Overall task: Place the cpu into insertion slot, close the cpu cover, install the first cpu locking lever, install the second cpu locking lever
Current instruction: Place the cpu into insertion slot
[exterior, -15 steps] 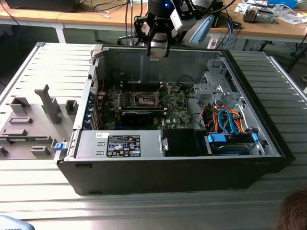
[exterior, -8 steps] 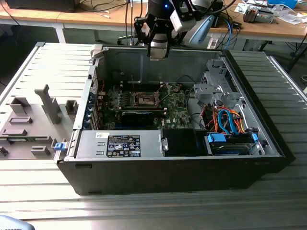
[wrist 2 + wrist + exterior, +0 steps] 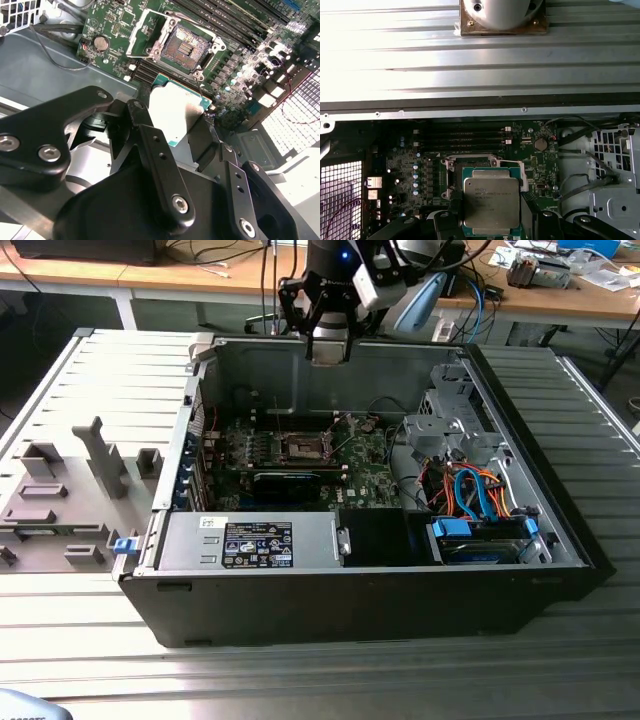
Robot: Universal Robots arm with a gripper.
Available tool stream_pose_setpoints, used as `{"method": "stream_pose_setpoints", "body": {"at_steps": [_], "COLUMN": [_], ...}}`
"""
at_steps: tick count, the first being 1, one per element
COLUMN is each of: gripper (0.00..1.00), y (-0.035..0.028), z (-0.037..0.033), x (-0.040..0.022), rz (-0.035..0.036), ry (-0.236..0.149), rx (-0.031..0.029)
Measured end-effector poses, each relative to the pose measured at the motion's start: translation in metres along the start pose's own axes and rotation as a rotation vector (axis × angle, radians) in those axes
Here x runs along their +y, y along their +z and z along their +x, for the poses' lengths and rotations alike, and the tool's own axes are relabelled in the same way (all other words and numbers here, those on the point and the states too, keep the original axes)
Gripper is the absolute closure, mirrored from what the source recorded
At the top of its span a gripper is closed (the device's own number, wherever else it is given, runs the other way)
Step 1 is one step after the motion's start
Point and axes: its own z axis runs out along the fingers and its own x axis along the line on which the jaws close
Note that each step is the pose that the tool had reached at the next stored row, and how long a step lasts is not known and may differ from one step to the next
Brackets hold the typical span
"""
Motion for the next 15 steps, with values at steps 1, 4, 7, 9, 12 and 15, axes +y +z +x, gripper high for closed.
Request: {"method": "stream_pose_setpoints", "body": {"at_steps": [1, 4, 7, 9, 12, 15], "gripper": [0.45, 0.45, 0.45, 0.45, 0.45, 0.45], "y": [0.0001, 0.0008, 0.0014, 0.0016, 0.0023, 0.0043], "z": [0.0000, 0.0004, 0.0008, 0.0009, 0.0012, 0.0017], "x": [0.0000, -0.0001, -0.0001, -0.0002, -0.0002, -0.0004], "rz": [0.0000, 0.0000, -0.0001, 0.0000, -0.0001, -0.0001], "ry": [0.000, 0.000, 0.000, 0.000, 0.000, 0.000], "rx": [0.0000, 0.0000, 0.0000, 0.0000, 0.0000, 0.0000]}}
